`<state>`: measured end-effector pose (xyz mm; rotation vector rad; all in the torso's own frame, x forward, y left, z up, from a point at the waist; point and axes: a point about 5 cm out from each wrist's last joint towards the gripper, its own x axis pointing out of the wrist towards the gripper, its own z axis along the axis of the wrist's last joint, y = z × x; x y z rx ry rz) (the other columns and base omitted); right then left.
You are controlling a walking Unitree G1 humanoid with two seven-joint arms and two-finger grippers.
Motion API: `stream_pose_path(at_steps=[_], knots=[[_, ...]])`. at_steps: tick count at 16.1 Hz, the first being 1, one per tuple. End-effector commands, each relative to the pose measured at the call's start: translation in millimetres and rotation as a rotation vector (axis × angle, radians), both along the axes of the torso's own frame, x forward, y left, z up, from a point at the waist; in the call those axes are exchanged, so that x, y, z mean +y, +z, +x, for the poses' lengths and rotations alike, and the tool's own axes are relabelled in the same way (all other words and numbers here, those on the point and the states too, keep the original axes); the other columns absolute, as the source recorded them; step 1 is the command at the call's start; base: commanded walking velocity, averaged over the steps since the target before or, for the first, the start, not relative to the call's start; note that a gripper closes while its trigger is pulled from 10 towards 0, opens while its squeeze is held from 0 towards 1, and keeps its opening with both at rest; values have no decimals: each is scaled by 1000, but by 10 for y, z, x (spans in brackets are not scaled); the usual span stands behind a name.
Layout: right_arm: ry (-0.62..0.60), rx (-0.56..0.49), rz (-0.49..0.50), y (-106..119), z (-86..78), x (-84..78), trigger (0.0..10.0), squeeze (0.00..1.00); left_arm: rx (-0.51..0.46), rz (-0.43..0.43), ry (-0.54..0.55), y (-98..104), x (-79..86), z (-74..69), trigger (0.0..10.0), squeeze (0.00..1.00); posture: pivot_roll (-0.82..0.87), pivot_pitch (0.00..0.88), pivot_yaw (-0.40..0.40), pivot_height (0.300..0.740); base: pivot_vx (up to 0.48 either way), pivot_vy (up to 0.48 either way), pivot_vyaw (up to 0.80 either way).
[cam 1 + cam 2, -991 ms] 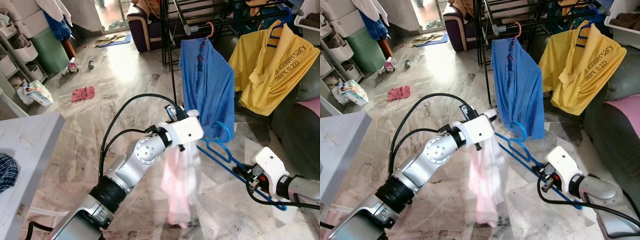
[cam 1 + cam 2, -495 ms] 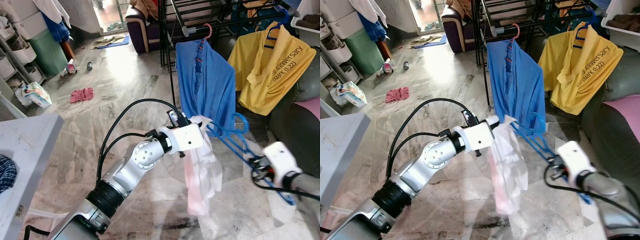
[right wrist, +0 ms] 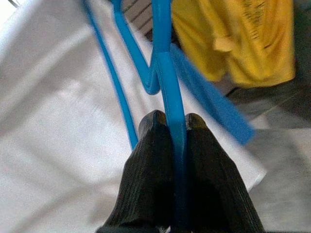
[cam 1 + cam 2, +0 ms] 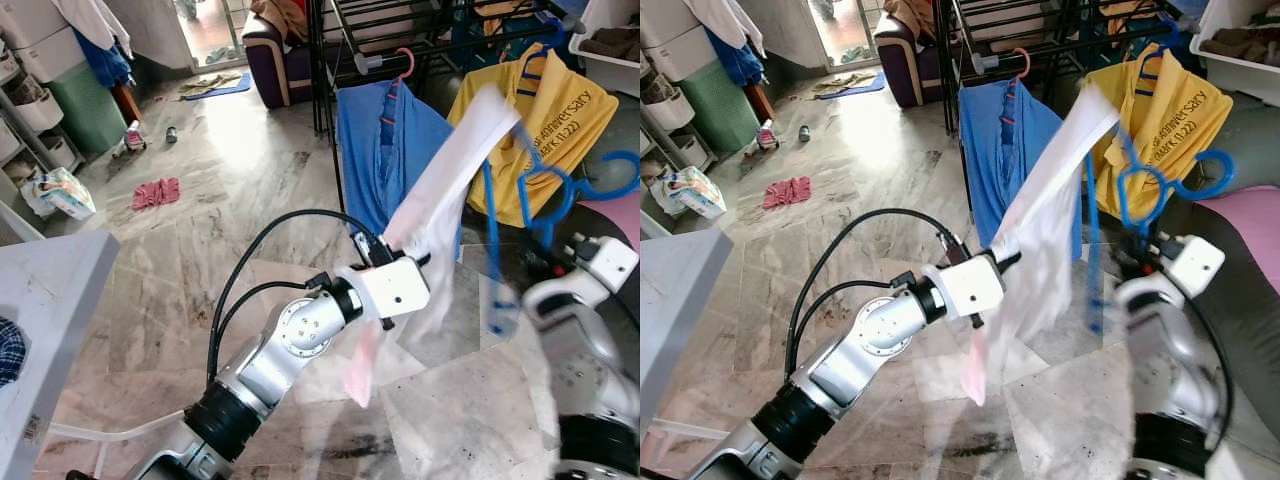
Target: Hang hanger
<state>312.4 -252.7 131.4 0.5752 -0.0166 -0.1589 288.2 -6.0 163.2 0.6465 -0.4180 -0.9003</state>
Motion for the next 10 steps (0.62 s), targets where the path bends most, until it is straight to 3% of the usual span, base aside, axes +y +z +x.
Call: stream_pose_path(at_steps=[1,4,6,8,10], knots=[[-45,-113,82,233,14,-67,10000,0,13,54,58,-114,87,48,10000,0,-71,9,72,740,0,0,0],[12,-167,236,290,11,5,10000,0,14,62,125,-134,152,137,10000,0,-75,9,71,740,0,0,0],[189,-285,389,522,-17,230,10000,0,48,75,108,-212,145,97,10000,0,-80,11,78,740,0,0,0],[239,-312,355,610,-15,305,10000,0,71,100,75,-315,123,22,10000,0,-79,11,81,740,0,0,0],[136,-344,423,696,53,127,10000,0,103,116,73,-400,157,-11,10000,0,-75,11,80,740,0,0,0]])
